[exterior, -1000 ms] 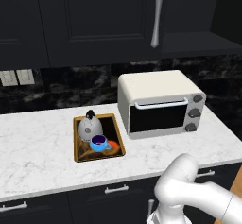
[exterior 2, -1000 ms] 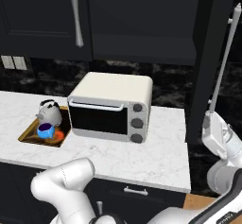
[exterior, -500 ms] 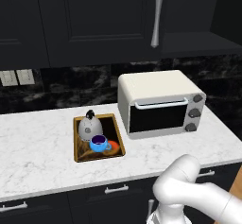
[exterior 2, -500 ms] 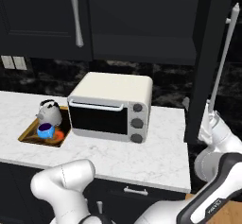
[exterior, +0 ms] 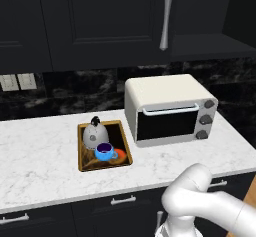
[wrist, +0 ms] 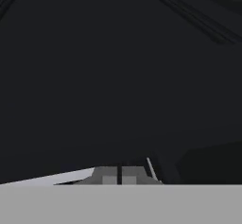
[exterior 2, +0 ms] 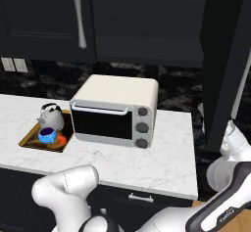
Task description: Pick the kettle from the counter and place it on the tray. Then pick the mug from the cabinet and place it on the tray. Then close the cabinet doors.
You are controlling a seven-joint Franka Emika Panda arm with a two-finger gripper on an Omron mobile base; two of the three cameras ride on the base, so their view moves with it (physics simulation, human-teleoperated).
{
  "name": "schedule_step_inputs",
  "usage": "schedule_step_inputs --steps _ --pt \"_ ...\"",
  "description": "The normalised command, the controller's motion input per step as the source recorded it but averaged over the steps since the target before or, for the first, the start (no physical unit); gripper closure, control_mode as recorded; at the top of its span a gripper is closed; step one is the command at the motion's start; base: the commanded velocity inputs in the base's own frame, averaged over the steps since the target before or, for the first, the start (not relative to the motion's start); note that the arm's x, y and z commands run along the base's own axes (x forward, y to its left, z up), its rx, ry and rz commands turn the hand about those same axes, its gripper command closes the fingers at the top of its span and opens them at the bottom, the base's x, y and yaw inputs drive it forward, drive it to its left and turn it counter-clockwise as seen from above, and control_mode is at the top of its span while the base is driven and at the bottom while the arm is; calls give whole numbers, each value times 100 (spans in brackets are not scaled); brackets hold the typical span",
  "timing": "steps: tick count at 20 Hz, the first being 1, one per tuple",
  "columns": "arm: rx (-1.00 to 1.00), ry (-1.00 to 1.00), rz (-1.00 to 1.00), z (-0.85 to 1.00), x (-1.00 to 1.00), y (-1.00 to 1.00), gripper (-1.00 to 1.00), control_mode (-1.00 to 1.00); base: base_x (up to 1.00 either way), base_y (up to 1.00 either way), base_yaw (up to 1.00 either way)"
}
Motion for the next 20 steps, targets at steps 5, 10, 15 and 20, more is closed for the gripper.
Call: schedule_step_inputs --steps 5,10,15,20 --pt "0 2 7 -26 19 -20 100 -100 0 0 0" --pt "3 0 7 -31 25 -19 100 -100 0 0 0" --pt "14 0 8 5 34 -39 100 -100 0 0 0" --pt "15 0 5 32 25 -18 100 -100 0 0 0"
